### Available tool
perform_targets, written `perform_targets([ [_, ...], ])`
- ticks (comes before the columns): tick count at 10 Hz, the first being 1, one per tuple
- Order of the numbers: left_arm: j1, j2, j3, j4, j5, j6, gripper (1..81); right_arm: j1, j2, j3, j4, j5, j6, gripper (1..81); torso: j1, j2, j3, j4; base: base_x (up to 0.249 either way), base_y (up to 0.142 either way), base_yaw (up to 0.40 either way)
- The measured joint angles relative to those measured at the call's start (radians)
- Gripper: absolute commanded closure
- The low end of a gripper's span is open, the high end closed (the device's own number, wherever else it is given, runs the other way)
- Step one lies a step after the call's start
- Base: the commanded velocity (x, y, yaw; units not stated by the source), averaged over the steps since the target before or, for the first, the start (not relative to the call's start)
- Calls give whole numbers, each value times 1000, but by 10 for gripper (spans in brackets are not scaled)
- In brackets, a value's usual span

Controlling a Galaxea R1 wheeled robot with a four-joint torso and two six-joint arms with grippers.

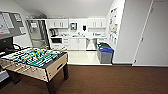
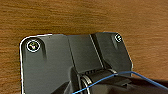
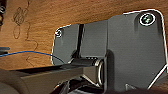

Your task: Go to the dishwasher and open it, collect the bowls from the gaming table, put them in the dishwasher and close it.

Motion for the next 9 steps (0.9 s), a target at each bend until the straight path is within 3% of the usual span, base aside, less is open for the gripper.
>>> perform_targets([
  [9,8,-2,0,0,-1,0,10,-4,11,-4,-1,0,0,10,-1,0,0,0,112,0,0],
])
